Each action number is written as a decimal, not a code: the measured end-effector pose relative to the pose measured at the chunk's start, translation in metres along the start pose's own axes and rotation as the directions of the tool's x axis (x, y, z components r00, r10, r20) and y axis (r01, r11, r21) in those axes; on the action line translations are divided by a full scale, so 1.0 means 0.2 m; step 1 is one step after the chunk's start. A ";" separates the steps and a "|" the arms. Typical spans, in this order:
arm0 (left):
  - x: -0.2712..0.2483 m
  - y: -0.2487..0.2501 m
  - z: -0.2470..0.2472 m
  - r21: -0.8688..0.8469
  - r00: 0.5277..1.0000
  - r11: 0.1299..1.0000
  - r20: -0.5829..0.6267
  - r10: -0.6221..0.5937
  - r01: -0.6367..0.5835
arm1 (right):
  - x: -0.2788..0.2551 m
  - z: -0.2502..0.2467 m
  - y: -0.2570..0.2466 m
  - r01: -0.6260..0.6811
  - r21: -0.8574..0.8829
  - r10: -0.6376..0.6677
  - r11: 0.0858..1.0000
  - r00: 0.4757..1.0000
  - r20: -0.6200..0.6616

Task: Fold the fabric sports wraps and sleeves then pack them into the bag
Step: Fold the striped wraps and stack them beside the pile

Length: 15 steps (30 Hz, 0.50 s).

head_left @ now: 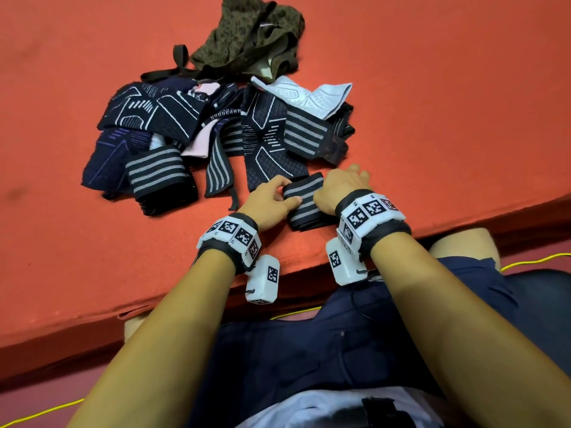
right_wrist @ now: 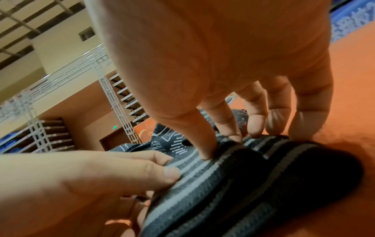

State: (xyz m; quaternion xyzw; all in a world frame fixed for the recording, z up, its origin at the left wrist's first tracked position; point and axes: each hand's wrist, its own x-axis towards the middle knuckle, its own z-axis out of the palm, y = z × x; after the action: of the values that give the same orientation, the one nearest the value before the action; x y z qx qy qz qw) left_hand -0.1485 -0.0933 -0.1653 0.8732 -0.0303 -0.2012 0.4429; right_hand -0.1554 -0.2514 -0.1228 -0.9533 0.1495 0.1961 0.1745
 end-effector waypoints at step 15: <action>-0.08 -0.01 -0.11 0.220 0.994 0.972 0.063 -0.092 0.076 | 0.02 -0.01 -0.07 0.173 0.182 -0.178 0.968 0.984 0.016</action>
State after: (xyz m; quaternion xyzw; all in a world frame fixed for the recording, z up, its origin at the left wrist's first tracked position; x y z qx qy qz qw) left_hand -0.1546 -0.0721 -0.1509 0.9090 -0.0310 -0.2469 0.3344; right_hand -0.1461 -0.2404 -0.1190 -0.9398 0.0789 0.1809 0.2789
